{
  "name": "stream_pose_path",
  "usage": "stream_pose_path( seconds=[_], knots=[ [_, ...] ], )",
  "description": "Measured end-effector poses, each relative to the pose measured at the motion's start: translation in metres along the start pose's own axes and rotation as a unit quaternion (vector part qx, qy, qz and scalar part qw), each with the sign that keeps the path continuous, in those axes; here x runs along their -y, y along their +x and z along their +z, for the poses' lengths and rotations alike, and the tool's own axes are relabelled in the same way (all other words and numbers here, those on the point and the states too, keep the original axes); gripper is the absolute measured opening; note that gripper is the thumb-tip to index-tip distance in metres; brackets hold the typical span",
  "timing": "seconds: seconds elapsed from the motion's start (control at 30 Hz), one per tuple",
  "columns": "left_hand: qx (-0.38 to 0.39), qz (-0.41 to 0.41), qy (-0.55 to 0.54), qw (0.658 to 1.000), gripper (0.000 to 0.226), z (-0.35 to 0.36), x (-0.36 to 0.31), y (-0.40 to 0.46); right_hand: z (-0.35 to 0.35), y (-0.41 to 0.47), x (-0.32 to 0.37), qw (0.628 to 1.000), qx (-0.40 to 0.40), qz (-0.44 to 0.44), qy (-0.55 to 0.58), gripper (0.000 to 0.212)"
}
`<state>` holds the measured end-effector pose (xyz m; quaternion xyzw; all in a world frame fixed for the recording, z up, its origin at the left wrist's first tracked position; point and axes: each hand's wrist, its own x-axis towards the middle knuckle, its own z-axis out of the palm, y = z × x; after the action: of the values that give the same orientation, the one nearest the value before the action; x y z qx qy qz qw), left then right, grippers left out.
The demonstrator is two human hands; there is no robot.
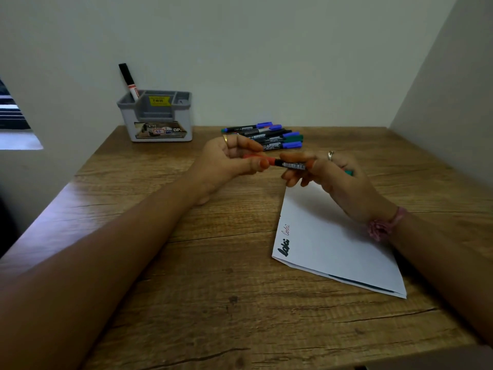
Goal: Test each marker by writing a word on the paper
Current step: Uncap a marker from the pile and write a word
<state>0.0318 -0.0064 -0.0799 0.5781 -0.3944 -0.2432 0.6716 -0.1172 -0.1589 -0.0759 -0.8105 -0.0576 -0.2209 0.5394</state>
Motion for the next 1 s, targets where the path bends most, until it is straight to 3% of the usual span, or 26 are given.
stream_pose_path(
  seconds=[0.1, 0.17, 0.43, 0.63, 0.67, 0.73, 0.83, 1.0],
  knots=[
    [-0.017, -0.032, -0.162, 0.986, 0.028, 0.006, 0.000, 0.003, 0.002, 0.000, -0.002, 0.999, -0.030, -0.005, 0.027, 0.022],
    [-0.021, -0.045, -0.209, 0.977, 0.024, 0.012, -0.002, 0.003, 0.002, 0.000, -0.005, 0.998, -0.040, -0.016, 0.047, 0.016],
    [-0.026, -0.025, -0.229, 0.973, 0.024, 0.026, -0.005, -0.002, 0.002, 0.001, -0.009, 0.995, -0.059, -0.018, 0.081, 0.020],
    [-0.050, -0.069, -0.283, 0.955, 0.021, 0.026, -0.001, 0.000, 0.000, 0.002, -0.007, 0.998, -0.042, -0.001, 0.040, 0.015],
    [-0.057, -0.070, -0.295, 0.951, 0.023, 0.024, -0.001, 0.001, -0.001, 0.001, -0.007, 0.999, -0.027, 0.012, 0.017, 0.014],
    [-0.078, -0.061, -0.311, 0.945, 0.027, 0.015, -0.005, 0.003, -0.004, -0.001, -0.007, 0.991, 0.024, 0.027, -0.128, 0.040],
    [-0.153, -0.036, -0.328, 0.932, 0.022, -0.010, -0.011, 0.009, -0.005, -0.004, -0.011, 0.939, 0.117, 0.074, -0.315, 0.080],
    [-0.292, 0.040, -0.284, 0.912, 0.015, -0.062, -0.026, 0.013, 0.002, -0.005, -0.019, 0.858, 0.225, 0.077, -0.455, 0.083]
  ],
)
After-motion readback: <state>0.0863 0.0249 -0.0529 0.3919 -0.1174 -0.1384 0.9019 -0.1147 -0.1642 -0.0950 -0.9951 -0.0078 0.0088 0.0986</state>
